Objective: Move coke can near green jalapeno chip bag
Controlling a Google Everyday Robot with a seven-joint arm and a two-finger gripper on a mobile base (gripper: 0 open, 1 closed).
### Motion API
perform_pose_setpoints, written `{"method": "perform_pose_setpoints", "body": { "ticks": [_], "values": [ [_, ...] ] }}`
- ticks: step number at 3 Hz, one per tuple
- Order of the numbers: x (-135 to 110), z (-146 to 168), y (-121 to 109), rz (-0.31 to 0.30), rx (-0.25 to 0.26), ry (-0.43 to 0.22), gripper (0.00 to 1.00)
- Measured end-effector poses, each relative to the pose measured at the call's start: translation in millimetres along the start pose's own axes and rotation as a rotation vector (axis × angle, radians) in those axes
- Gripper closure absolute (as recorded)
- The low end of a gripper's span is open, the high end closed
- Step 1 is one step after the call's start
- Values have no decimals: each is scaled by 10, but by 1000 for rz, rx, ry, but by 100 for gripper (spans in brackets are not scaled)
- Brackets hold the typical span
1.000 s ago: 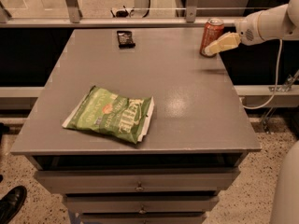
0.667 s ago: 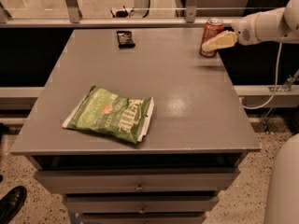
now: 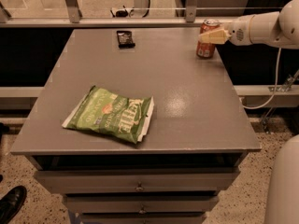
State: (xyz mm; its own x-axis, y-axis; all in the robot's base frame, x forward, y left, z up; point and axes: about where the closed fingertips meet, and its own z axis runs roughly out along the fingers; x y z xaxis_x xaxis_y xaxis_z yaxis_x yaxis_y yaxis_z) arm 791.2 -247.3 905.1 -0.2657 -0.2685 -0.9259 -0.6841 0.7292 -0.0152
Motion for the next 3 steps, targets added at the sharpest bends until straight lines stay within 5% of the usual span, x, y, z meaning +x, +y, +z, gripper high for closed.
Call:
{"method": "perform_pose_setpoints", "body": {
  "ticks": [2, 3],
  "values": [
    [-370, -111, 677, -66, -194, -65, 99],
    [-495, -381, 1248, -176, -319, -72, 100]
  ]
}}
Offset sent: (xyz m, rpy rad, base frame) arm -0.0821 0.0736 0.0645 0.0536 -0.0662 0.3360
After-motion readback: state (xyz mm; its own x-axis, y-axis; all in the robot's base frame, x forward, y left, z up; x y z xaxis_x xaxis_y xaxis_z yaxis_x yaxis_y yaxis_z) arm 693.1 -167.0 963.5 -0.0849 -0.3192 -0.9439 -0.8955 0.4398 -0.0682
